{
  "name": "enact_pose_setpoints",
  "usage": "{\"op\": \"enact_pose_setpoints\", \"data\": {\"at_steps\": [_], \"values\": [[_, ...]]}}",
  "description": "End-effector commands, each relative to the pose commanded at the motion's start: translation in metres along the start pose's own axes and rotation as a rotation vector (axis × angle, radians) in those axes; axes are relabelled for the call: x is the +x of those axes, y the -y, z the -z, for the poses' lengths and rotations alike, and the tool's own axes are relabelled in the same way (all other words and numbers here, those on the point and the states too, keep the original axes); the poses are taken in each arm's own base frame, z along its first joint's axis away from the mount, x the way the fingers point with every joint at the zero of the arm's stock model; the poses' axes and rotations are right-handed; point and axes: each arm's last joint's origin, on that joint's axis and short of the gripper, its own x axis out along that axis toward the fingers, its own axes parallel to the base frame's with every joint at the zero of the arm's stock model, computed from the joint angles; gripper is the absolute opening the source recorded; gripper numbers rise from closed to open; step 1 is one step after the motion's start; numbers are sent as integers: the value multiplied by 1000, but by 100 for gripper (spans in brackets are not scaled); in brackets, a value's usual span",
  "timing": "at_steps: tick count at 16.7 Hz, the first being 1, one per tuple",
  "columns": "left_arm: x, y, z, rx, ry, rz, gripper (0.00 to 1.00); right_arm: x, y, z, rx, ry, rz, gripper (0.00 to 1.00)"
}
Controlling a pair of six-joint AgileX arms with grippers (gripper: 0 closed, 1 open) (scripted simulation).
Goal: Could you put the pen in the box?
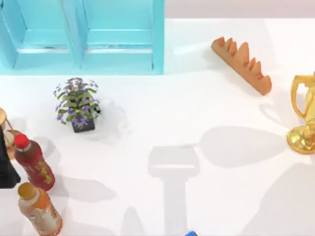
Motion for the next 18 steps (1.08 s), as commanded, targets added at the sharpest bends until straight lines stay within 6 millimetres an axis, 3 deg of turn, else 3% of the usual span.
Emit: {"op": "enact_pose_setpoints", "data": {"at_steps": [3,16,18], "values": [[0,0,0,0,0,0,100,0,0,0,0,0,0,0],[0,0,0,0,0,0,100,0,0,0,0,0,0,98],[0,0,0,0,0,0,100,0,0,0,0,0,0,100]]}}
